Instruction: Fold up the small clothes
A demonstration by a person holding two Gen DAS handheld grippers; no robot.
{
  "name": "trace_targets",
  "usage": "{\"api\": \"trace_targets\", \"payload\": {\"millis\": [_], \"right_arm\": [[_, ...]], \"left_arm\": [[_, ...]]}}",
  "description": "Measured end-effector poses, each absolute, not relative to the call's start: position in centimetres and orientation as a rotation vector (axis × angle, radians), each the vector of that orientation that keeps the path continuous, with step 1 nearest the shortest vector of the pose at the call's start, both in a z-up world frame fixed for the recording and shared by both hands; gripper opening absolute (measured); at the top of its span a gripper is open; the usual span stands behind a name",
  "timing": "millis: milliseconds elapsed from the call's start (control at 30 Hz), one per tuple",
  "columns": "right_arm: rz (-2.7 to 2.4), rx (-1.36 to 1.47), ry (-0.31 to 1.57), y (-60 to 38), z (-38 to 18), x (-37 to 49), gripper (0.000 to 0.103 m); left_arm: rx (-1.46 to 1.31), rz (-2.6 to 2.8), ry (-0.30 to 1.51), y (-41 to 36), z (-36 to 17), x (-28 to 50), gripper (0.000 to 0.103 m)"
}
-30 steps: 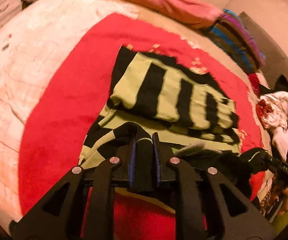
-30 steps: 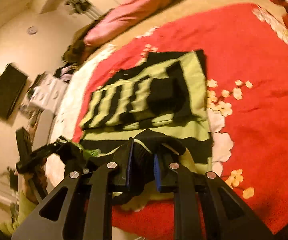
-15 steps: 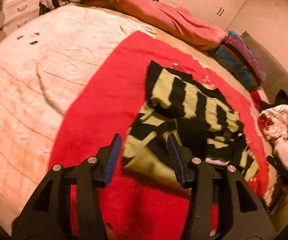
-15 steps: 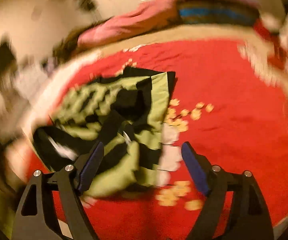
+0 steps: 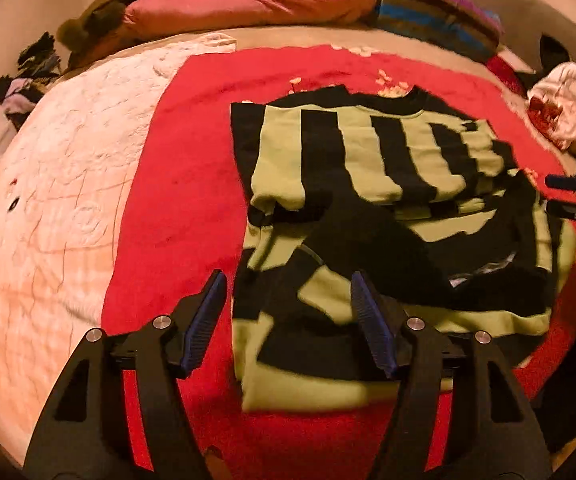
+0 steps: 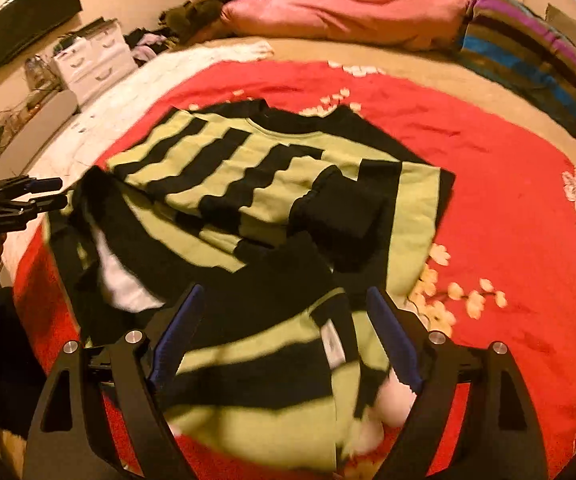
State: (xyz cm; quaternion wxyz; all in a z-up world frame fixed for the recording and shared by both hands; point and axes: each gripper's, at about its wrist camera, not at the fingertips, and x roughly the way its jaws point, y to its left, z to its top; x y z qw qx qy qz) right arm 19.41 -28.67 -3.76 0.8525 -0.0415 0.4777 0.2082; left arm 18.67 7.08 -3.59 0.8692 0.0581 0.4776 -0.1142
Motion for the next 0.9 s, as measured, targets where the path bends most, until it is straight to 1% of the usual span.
{"api": "trace_targets", "payload": {"millis": [100, 200, 233, 267, 300, 367, 400, 500, 633, 700, 800, 900], "right_arm": [[0.434, -0.081, 1.033, -28.4, -4.7, 20.2, 0.082], [0.467, -0.076, 1.029, -28.4, -5.1, 19.7, 0.082], [0.475, -0.084, 1.03, -28.5, -5.2, 19.5, 0.074], [0.471, -0.115, 1.027, -28.5, -5.3, 19.1, 0.058], [0.467, -0.14, 1.022, -28.6, -5.3, 18.8, 0.051], [0.485, -0.147, 1.007, -29.4, -5.0, 18.1, 0.02], [0.492, -0.127, 0.996, -30.0, -4.6, 17.8, 0.014], [0.499, -0.039, 0.953, -31.9, -3.0, 17.2, 0.013], [0.535, 0.186, 0.842, -35.2, 0.2, 16.7, 0.012], [0.536, 0.251, 0.798, -36.1, 1.4, 17.1, 0.012], [0.512, 0.364, 0.75, -37.2, 2.5, 19.1, 0.012], [0.459, 0.389, 0.714, -37.3, 3.1, 21.7, 0.012]], "left_arm": [[0.097, -0.276, 1.012, 6.7, -4.1, 19.8, 0.058], [0.047, -0.303, 1.058, 6.2, -5.1, 20.8, 0.057], [0.055, -0.298, 1.069, 5.8, -5.4, 20.8, 0.054], [0.065, -0.297, 1.081, 5.5, -5.8, 20.8, 0.034], [0.064, -0.3, 1.089, 5.2, -6.1, 20.7, 0.017], [0.038, -0.31, 1.081, 5.0, -5.9, 20.1, 0.009], [0.029, -0.311, 1.075, 5.0, -5.5, 19.9, 0.006], [-0.029, -0.316, 1.033, 5.6, -3.6, 18.9, 0.003], [-0.087, -0.31, 0.937, 6.6, 0.1, 17.6, 0.003], [-0.121, -0.303, 0.894, 7.3, 1.7, 17.5, 0.003], [-0.195, -0.304, 0.829, 8.4, 4.1, 18.5, 0.003], [-0.21, -0.271, 0.799, 8.5, 5.1, 21.1, 0.003]]}}
